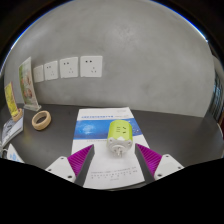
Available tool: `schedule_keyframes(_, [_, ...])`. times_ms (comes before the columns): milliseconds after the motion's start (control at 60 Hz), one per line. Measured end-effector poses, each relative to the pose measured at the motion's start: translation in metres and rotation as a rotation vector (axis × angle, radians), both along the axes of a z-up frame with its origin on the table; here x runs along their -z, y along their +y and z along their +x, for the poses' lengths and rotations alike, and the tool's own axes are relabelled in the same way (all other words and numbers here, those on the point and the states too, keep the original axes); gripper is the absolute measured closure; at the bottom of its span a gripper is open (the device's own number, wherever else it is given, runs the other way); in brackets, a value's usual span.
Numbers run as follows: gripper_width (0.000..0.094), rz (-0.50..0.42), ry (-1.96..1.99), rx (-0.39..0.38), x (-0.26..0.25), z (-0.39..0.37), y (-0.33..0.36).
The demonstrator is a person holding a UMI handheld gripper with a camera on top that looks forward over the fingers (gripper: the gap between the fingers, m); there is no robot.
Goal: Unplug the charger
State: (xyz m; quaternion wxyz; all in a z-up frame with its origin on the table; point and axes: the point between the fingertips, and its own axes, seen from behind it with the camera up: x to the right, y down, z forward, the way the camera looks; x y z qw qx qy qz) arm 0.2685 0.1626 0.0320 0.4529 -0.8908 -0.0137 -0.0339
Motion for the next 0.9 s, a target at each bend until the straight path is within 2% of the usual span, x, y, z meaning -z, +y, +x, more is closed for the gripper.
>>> schedule_keyframes(133, [0.0098,0.065,-0.025,0.018,-0.031,-0.022,-0.047])
schedule_keyframes(300, [0.0092,0.121,-0.063,0.031,-0.056,-0.075,-0.145])
schedule_keyframes(433, [0.0095,0.13,-0.07,-0.087,-0.062,-0.146,-0.232])
schedule_keyframes(550, [0.009,0.122,-0.035,-0.09,-0.069,-0.182,-0.294])
schedule_keyframes(633, [0.0091,0.157,0.007,-0.106,-0.084,-0.203,-0.332])
schedule_keyframes(750, [0.0089,0.194,0.046,-0.081,-0.1,-0.203,-0.372])
schedule_keyframes(900, [0.0093,0.21,0.048,-0.155,-0.105,-0.191,-0.409])
